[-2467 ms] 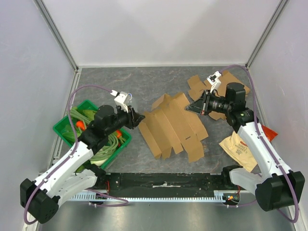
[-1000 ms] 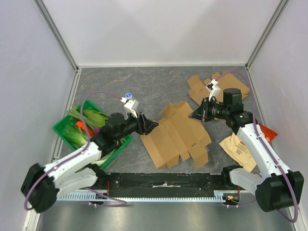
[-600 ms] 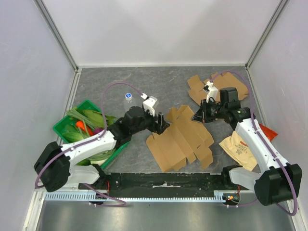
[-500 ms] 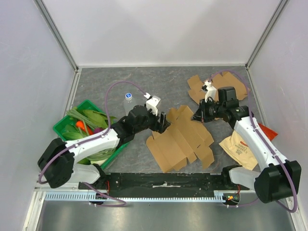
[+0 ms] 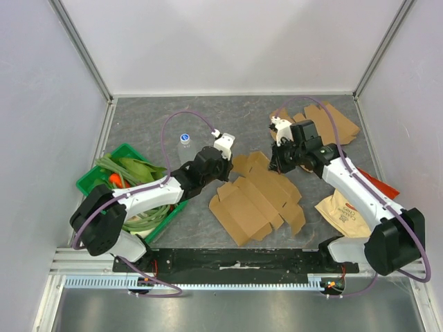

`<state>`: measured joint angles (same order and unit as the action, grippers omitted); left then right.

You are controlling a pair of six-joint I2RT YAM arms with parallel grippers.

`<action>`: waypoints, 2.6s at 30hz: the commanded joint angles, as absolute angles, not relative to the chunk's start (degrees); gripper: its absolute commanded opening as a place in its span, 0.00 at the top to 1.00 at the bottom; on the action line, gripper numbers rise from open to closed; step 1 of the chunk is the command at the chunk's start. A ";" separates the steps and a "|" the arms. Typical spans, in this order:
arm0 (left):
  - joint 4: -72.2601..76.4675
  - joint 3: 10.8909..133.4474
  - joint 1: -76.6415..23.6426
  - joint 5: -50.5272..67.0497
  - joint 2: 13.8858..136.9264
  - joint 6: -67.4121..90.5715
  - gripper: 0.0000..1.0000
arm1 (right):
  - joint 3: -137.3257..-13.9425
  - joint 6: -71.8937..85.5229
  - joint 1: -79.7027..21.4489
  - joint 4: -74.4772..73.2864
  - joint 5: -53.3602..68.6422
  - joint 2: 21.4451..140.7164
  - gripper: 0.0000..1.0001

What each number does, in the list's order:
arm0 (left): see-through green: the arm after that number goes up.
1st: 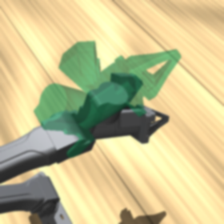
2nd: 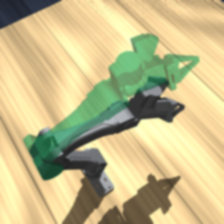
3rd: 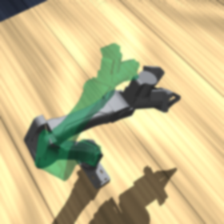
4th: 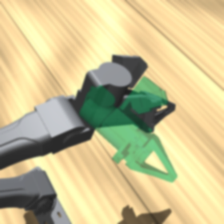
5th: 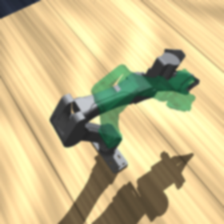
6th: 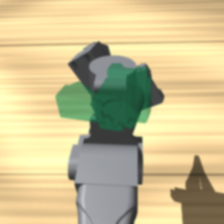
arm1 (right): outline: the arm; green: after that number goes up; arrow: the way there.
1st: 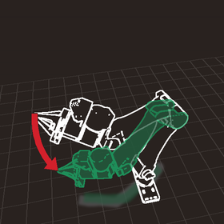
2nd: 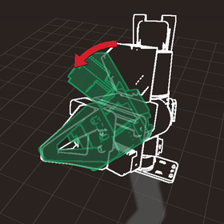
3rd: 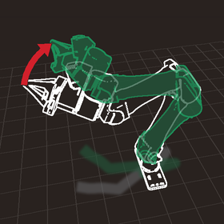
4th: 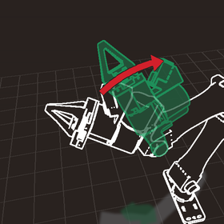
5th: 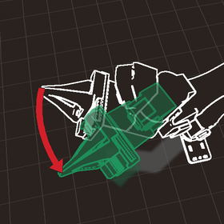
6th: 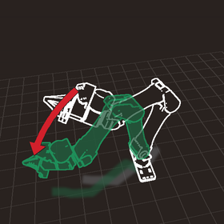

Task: Fold the paper box

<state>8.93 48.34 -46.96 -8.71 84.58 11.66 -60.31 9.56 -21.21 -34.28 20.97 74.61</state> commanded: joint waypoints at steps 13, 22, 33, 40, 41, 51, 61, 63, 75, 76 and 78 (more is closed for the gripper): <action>4.22 41.49 -43.15 4.21 67.18 23.21 0.44 | -49.75 -12.47 -47.89 -8.97 -23.46 75.22 1.00; 17.83 37.17 -43.15 6.24 63.97 16.27 0.59 | -46.06 -18.63 -50.27 -3.35 -17.68 73.22 1.00; 20.20 42.01 -40.17 9.31 75.93 11.69 0.60 | -43.95 -19.34 -50.27 -1.23 -13.01 70.67 1.00; 20.31 44.55 -40.17 9.23 79.62 10.20 0.64 | -44.47 -19.07 -50.36 -1.49 -10.81 70.58 1.00; 19.87 44.91 -40.17 8.45 79.98 10.11 0.67 | -44.47 -19.07 -50.27 -1.49 -10.72 70.49 1.00; 24.86 38.78 -41.74 -6.75 77.44 12.91 0.98 | -57.90 6.35 -50.27 -19.21 -24.50 74.26 0.47; 31.20 33.23 -44.21 -19.67 73.74 16.87 0.98 | -66.03 65.08 -49.83 -34.77 -14.97 63.74 0.20; 32.16 31.83 -44.21 -20.65 72.95 17.40 0.98 | -57.51 80.98 -50.36 -22.32 -9.59 59.96 0.21; 33.13 29.71 -44.30 -24.17 71.46 21.27 0.98 | -41.92 113.80 -53.70 -1.31 -21.26 63.80 0.28; 33.40 29.62 -44.30 -24.43 71.46 21.62 0.98 | -41.49 116.86 -53.79 -1.14 -22.84 64.07 0.28; 34.19 29.36 -44.38 -24.43 71.54 21.62 0.98 | -39.91 119.69 -53.61 -0.44 -24.34 64.77 0.32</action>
<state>29.32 29.91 -44.18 -21.56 73.06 19.00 -40.80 106.83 -53.65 -6.37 -17.04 64.27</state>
